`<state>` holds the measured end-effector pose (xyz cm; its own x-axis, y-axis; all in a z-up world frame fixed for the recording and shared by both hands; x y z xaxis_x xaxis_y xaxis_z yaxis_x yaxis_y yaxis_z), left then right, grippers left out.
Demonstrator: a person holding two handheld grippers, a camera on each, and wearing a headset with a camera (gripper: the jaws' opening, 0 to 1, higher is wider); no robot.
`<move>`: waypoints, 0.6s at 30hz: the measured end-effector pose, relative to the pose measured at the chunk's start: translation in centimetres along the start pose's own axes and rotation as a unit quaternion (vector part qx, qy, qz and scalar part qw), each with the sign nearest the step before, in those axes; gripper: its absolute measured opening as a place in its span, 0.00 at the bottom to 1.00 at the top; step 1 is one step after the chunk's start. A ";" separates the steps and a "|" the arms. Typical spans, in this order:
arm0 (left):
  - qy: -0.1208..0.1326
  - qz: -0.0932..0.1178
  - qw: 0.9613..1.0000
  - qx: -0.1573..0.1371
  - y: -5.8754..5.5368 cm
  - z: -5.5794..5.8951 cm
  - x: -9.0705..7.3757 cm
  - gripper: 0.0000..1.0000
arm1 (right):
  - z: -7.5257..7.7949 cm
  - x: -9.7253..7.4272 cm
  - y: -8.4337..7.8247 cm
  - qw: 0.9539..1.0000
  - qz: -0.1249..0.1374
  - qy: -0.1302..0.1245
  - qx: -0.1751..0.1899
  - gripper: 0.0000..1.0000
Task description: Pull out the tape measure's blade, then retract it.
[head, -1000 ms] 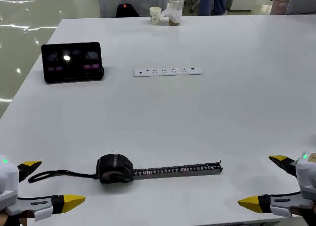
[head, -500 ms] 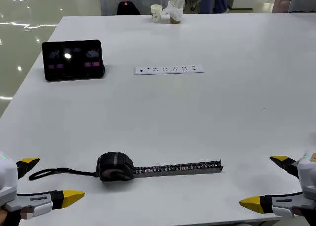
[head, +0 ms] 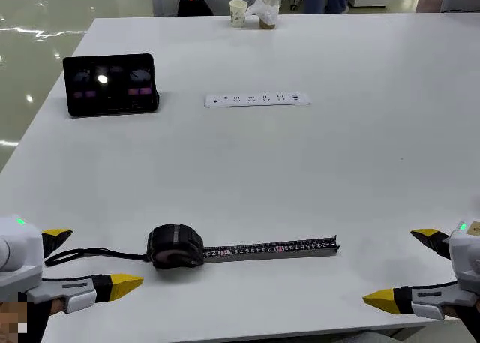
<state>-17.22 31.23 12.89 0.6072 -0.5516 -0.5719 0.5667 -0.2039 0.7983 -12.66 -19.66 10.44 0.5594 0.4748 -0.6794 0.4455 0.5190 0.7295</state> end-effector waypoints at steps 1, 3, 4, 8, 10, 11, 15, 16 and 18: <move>-0.004 0.001 1.000 -0.001 0.2 0.3 0.2 0.99 | 0.1 0.1 0.1 1.000 0.000 0.001 -0.005 0.99; -0.002 -0.001 1.000 0.002 0.6 0.6 0.6 0.99 | 0.2 0.2 0.1 1.000 0.002 0.004 -0.016 0.99; -0.003 -0.002 1.000 0.005 0.7 0.8 0.8 0.99 | 0.3 0.2 0.2 1.000 0.006 0.004 -0.024 0.99; -0.004 -0.001 1.000 -0.004 1.4 1.4 1.6 0.99 | 0.5 0.5 0.6 1.000 0.003 0.005 -0.026 0.99; -0.009 0.003 1.000 -0.008 1.7 1.8 1.9 0.99 | 0.7 0.6 0.8 0.999 0.002 0.005 -0.032 0.99; -0.009 0.006 1.000 -0.011 2.0 2.0 2.1 0.99 | 0.8 0.6 1.0 0.999 0.002 0.007 -0.034 0.99; -0.005 0.012 1.000 -0.021 2.6 2.4 2.9 0.99 | 1.0 0.9 1.3 0.999 -0.009 0.015 -0.052 0.99; -0.006 0.015 1.000 -0.021 2.8 2.7 3.3 0.99 | 1.1 1.0 1.5 0.998 -0.012 0.018 -0.055 0.99; -0.004 0.013 1.000 -0.019 3.0 2.9 3.8 0.99 | 1.2 1.3 1.7 0.998 -0.015 0.023 -0.060 0.99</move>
<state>-14.82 26.19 13.66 0.6171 -0.5636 -0.5491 0.5713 -0.1590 0.8052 -10.33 -19.05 10.93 0.5126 0.4885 -0.7061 0.3731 0.6139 0.6956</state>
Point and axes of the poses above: the centre of the closed fingertips' face, and the gripper's own axes: x roughly forward along the fingers, z roughly to its right, y roughly out of its top, the point moved 10 cm from there along -x, roughly backward along the fingers, and after that the axes turned 8 degrees about -y, right-handed, at the moved point
